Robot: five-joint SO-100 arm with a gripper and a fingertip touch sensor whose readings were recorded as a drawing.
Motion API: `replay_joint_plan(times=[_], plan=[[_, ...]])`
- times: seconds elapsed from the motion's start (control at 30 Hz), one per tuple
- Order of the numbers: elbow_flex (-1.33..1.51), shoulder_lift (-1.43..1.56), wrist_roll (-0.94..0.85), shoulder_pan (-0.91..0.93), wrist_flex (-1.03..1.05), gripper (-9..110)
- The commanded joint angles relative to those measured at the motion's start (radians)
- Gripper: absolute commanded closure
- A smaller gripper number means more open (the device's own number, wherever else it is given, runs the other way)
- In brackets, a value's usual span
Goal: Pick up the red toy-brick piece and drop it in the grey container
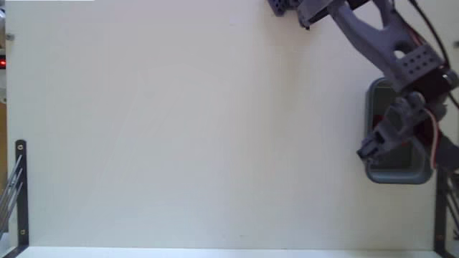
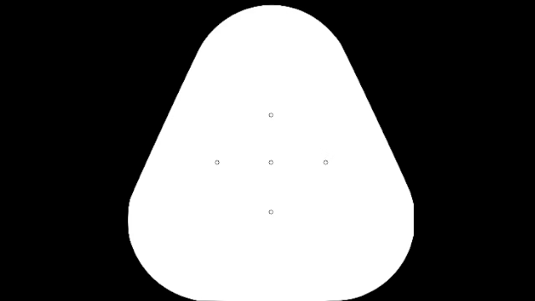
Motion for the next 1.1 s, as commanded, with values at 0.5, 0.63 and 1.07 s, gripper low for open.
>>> replay_joint_plan(times=[0.5,0.63,1.07], plan=[[0.222,0.306,0.003,0.173,0.000,-9],[0.276,0.360,0.003,0.214,0.000,-9],[0.458,0.544,0.003,0.354,0.001,-9]])
